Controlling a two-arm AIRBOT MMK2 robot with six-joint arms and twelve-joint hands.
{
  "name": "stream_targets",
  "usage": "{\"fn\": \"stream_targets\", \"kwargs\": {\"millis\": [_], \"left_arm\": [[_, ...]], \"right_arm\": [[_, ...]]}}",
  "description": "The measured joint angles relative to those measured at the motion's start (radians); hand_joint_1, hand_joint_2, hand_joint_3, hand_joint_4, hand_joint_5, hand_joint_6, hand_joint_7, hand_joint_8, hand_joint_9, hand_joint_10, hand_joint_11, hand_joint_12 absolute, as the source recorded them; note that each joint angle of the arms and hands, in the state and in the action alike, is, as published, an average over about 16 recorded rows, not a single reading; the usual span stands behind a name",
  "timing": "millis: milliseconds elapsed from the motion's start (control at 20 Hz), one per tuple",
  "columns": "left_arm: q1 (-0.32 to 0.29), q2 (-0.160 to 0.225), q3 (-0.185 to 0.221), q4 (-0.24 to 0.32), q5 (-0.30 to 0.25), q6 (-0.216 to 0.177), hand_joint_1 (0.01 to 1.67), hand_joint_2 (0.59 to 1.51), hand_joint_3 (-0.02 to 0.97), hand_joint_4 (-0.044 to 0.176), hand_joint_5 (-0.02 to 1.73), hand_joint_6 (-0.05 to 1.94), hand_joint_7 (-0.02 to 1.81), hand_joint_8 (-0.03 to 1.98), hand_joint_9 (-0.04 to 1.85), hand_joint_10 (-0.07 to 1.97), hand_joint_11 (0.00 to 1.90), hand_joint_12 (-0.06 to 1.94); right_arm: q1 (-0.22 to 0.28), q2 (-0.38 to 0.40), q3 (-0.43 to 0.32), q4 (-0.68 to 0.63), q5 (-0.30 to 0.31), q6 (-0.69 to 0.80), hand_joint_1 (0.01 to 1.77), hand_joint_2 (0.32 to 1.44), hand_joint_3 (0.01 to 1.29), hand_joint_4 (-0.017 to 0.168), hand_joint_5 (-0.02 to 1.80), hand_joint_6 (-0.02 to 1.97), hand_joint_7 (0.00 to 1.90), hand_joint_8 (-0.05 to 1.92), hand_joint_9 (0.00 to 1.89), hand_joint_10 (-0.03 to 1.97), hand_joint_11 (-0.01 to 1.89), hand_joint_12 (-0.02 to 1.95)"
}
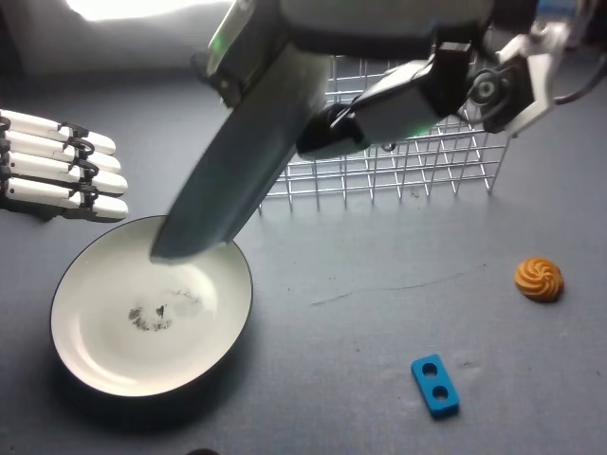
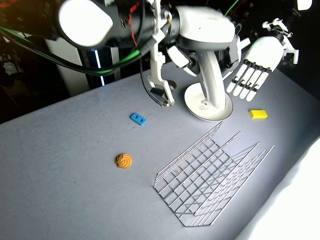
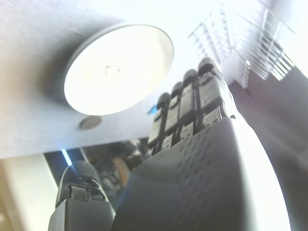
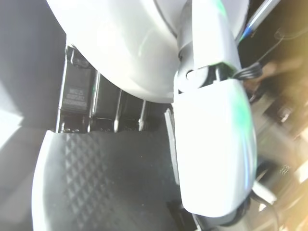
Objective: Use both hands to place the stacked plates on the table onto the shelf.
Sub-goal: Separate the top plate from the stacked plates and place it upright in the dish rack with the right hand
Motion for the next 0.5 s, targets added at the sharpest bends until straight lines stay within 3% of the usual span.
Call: {"fn": "stream_targets", "kwargs": {"millis": [500], "left_arm": [[-0.006, 0.000, -0.005, -0.005, 0.001, 0.000, 0.02, 1.062, 0.020, 0.006, 0.02, 0.01, 0.02, -0.02, 0.02, 0.01, 0.02, -0.02]], "right_arm": [[0.141, 0.091, 0.045, -0.343, -0.085, 0.664, 1.34, 0.95, 0.01, -0.003, 0.91, 0.96, 1.12, 0.71, 1.10, 0.90, 0.91, 1.22]]}}
